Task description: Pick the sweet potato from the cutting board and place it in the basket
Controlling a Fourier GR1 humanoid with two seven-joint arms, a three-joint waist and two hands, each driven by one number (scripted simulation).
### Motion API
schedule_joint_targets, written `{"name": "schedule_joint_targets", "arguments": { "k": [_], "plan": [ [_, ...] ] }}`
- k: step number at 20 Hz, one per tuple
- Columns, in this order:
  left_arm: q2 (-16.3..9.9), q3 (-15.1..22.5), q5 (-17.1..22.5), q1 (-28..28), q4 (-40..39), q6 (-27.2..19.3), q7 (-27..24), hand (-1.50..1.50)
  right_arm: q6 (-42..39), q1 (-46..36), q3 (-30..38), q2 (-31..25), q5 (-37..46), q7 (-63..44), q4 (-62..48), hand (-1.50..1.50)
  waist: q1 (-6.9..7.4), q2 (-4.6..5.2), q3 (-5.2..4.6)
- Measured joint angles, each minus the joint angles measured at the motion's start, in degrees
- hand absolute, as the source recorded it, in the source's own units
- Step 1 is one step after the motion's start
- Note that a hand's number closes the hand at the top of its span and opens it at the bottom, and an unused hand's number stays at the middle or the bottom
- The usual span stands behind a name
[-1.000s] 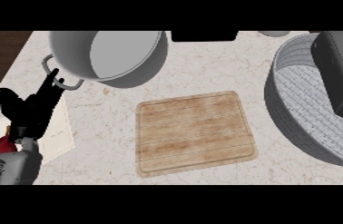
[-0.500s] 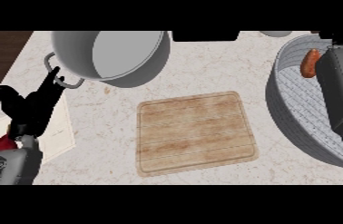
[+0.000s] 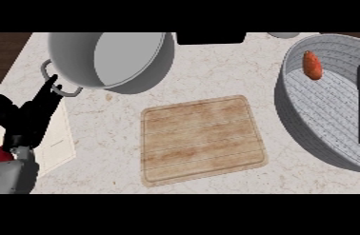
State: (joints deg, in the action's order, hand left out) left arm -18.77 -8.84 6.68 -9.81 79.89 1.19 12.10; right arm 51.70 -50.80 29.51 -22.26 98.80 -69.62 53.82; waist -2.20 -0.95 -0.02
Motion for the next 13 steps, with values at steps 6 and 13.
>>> {"name": "schedule_joint_targets", "arguments": {
  "k": [6, 13],
  "plan": [
    [0.2, -0.4, -0.5, 1.1, 0.9, -1.2, 0.5, 0.0, 0.8, 6.8, 3.7, 8.3, -0.2, 0.2, 18.1, -1.5, -1.73, -0.91, 0.0],
    [-0.1, -1.3, -0.3, 2.8, 1.3, -1.2, 0.2, 0.0, -2.5, 20.4, 0.4, 19.3, -5.3, 0.7, 39.6, -1.5, -3.12, -1.43, -0.02]
  ]
}}
